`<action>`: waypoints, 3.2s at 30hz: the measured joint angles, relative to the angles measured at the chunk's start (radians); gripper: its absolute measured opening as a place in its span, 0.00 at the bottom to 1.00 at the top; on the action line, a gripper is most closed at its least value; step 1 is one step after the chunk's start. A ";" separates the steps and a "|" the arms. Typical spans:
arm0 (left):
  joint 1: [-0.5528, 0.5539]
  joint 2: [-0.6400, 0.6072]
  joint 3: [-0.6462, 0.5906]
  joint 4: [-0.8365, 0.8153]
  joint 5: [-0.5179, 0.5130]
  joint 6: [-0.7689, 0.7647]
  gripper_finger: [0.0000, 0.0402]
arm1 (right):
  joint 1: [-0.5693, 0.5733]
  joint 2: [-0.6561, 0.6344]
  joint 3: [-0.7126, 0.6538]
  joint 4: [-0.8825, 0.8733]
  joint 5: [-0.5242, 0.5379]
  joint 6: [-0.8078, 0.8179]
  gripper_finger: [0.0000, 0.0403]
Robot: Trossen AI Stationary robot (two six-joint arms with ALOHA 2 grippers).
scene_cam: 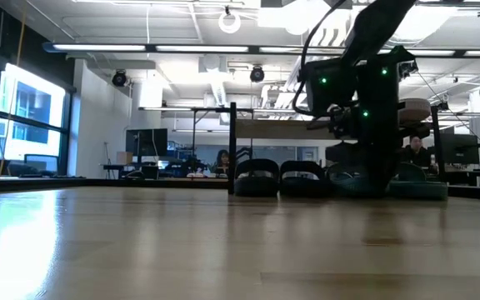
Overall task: Pick and place slides into the shelf
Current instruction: Put the green slide under the shelf, then adjust the right green slide
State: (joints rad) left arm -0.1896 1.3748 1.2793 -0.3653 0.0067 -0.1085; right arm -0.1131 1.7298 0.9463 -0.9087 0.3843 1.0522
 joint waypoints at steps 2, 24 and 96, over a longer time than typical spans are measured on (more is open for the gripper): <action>0.000 0.000 0.000 0.000 0.000 0.000 0.01 | -0.009 0.000 0.000 -0.001 -0.012 -0.014 0.00; 0.000 0.000 0.000 -0.003 0.000 0.008 0.01 | -0.054 -0.002 0.001 -0.040 -0.035 -0.044 0.00; 0.000 0.000 0.000 0.004 -0.026 0.056 0.01 | 0.407 -0.545 -0.510 0.065 0.236 0.898 0.00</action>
State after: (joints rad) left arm -0.1894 1.3750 1.2793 -0.3615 -0.0196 -0.0525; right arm 0.2942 1.1850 0.4358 -0.8434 0.6204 1.9501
